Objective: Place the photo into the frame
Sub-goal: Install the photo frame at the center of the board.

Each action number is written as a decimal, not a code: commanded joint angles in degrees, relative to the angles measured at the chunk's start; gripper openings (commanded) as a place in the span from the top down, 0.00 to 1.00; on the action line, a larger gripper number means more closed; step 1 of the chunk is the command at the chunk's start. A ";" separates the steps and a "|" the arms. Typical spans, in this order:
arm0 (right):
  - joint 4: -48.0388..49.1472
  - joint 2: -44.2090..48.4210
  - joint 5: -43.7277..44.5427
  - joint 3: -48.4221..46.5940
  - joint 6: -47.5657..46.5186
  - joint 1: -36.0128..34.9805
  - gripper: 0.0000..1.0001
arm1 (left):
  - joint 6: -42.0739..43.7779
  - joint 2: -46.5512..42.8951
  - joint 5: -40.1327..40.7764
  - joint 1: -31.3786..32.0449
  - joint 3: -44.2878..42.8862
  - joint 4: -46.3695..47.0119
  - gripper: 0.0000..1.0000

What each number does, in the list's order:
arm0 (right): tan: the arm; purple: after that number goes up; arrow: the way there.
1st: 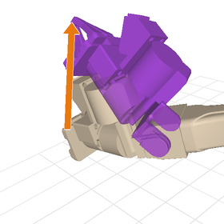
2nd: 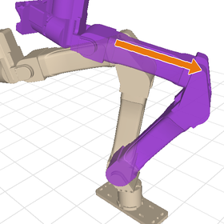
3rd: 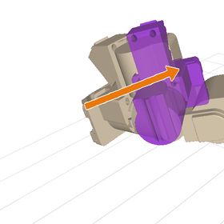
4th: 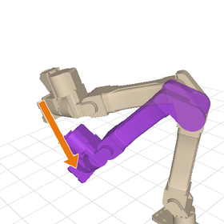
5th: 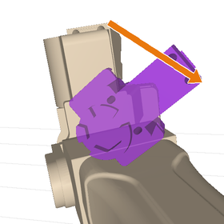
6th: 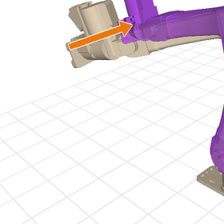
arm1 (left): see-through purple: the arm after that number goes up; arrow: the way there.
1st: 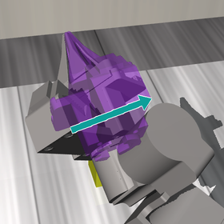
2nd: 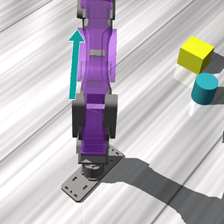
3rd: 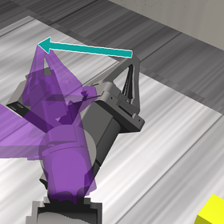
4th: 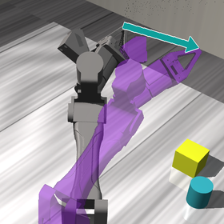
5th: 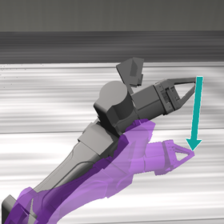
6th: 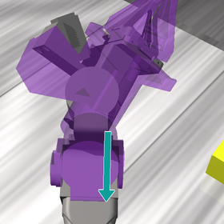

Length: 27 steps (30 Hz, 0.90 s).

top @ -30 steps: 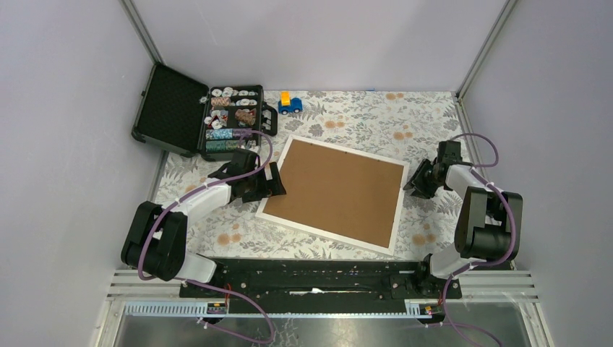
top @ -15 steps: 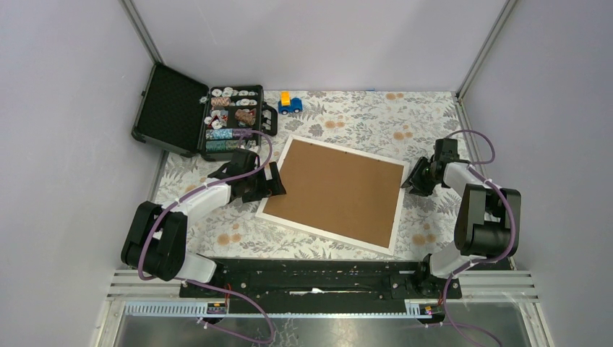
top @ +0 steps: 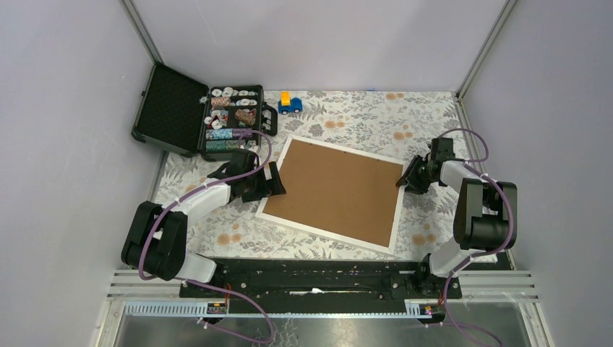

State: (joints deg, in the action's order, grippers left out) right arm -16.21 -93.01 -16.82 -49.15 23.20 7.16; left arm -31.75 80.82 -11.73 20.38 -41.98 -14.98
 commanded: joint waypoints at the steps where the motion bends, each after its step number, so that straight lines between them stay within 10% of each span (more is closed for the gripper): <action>1: 0.28 -3.13 -3.31 2.47 1.18 -2.24 0.56 | -1.02 0.80 -5.20 0.27 -0.54 4.99 0.01; 14: -14.92 7.31 15.18 -7.26 -1.00 -1.88 0.50 | -0.86 -0.58 -3.99 0.06 0.14 4.43 0.01; 27: -15.21 -1.05 11.34 -9.65 -3.92 -3.38 0.58 | -0.77 0.40 -6.04 -0.01 -0.59 5.04 0.01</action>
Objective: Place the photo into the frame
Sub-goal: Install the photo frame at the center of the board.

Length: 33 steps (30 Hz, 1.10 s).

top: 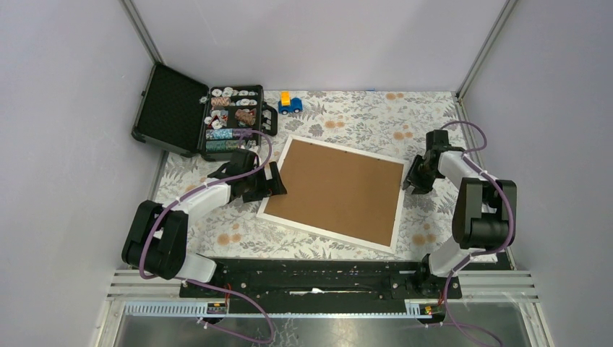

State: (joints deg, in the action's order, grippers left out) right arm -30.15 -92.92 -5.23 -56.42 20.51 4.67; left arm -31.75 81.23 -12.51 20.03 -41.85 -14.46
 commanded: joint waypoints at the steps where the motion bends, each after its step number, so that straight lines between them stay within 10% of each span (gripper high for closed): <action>1: -1.19 -1.30 -0.10 -2.31 -1.33 -0.89 0.58 | -0.77 0.17 -5.39 0.36 -0.74 4.57 0.01; 17: -1.31 -1.03 3.15 -4.05 -0.05 -1.02 0.57 | -1.00 -7.73 -3.54 5.30 -9.86 2.41 0.14; 26: -1.30 -1.96 3.28 -4.31 -0.90 -0.98 0.64 | -13.49 15.93 -12.53 25.98 -16.01 27.35 0.49; 33: 0.06 -4.87 0.09 -4.00 -1.10 -0.98 0.65 | -15.69 31.03 -13.51 30.15 -25.65 33.02 0.62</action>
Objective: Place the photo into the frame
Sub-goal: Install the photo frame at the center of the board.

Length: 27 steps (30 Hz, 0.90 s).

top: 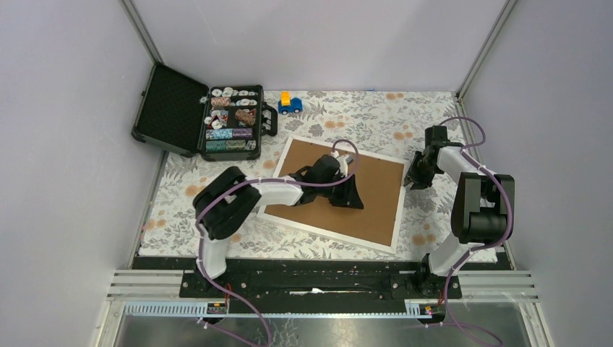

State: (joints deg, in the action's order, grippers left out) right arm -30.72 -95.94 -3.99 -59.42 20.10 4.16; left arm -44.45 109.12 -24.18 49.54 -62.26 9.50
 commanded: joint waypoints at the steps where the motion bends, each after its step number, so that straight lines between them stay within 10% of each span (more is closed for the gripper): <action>1: 0.96 -1.79 -1.40 -0.63 -0.71 -0.47 0.65 | -3.01 4.03 -1.10 0.94 -5.59 8.86 0.62; 27: 0.93 1.95 5.00 1.48 0.08 -0.56 0.63 | -7.02 5.49 10.33 1.38 6.42 9.93 0.63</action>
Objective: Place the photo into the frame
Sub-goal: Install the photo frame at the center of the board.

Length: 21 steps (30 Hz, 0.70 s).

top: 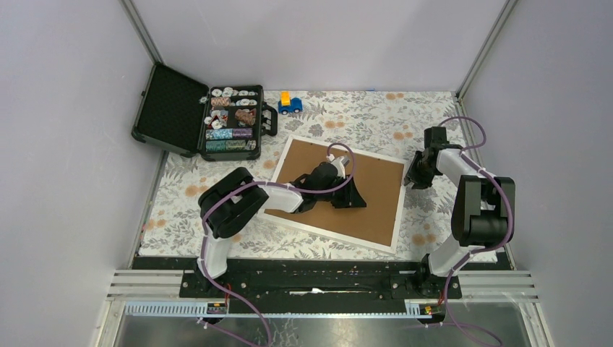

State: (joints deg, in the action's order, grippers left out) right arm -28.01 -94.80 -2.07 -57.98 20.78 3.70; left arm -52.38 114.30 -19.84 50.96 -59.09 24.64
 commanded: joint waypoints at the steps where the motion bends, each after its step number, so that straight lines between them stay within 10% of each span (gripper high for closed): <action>1: -1.74 0.32 2.87 0.43 -0.74 -0.10 0.63 | 0.76 0.31 6.34 -0.04 3.50 -5.10 0.63; 21: -0.55 -1.93 -0.76 2.07 -1.10 -3.15 0.64 | 0.66 1.27 7.44 0.27 2.85 -6.07 0.65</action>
State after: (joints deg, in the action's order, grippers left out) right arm -27.53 -94.87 -2.39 -57.84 20.08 1.98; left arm -53.69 113.97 -17.91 51.31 -58.00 25.87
